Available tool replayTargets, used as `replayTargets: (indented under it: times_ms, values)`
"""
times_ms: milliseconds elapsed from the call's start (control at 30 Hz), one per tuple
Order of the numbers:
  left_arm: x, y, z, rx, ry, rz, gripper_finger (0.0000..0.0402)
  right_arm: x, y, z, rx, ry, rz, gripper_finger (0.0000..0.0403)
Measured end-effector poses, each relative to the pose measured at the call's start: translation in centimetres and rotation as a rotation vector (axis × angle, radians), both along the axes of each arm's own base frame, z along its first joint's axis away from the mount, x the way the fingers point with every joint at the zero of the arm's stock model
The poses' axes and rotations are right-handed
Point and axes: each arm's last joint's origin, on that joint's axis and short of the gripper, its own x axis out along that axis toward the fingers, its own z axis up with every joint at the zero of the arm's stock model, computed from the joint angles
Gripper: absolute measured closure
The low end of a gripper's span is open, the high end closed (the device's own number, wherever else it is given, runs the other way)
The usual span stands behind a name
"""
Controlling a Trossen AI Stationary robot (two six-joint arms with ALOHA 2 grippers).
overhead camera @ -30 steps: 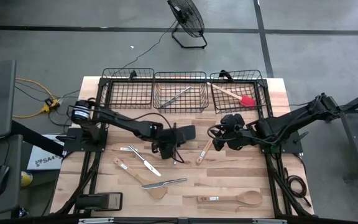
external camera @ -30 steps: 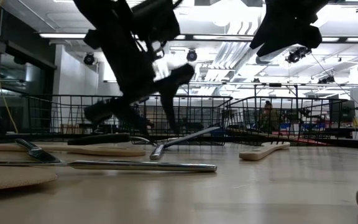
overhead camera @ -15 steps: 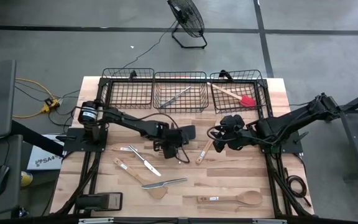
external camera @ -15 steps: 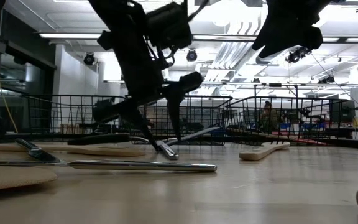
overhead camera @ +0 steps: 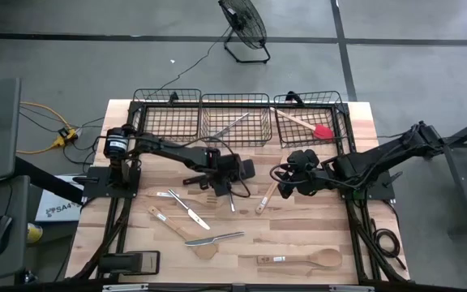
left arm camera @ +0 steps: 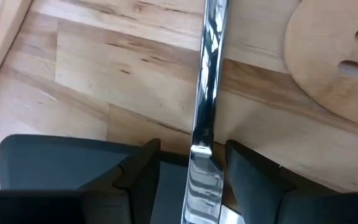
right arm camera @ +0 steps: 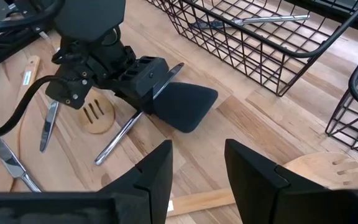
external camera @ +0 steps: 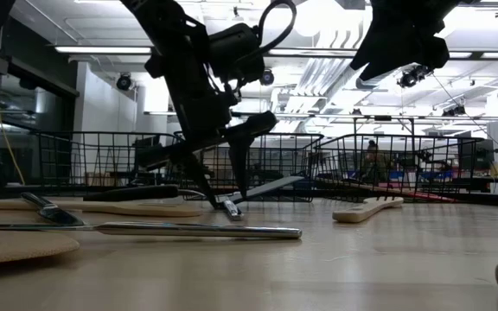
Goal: Pick & Place Kitchen Items
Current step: Put the silver table knife into the middle mesh basket
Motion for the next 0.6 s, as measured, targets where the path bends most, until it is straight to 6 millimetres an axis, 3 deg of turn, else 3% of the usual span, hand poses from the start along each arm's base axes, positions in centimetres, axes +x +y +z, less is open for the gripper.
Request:
replayTargets:
  times_ms: [300, 600]
  values:
    - [0.1, -0.6, 0.0, -0.022, -0.009, -0.033, 0.0224, 0.0, 0.0, 0.0, -0.001, 0.001, -0.001, 0.0265]
    - [0.5, -0.6, -1.6, -0.041, 0.023, -0.033, 0.0224, 0.0, 0.0, 0.0, -0.002, 0.001, -0.001, 0.0265]
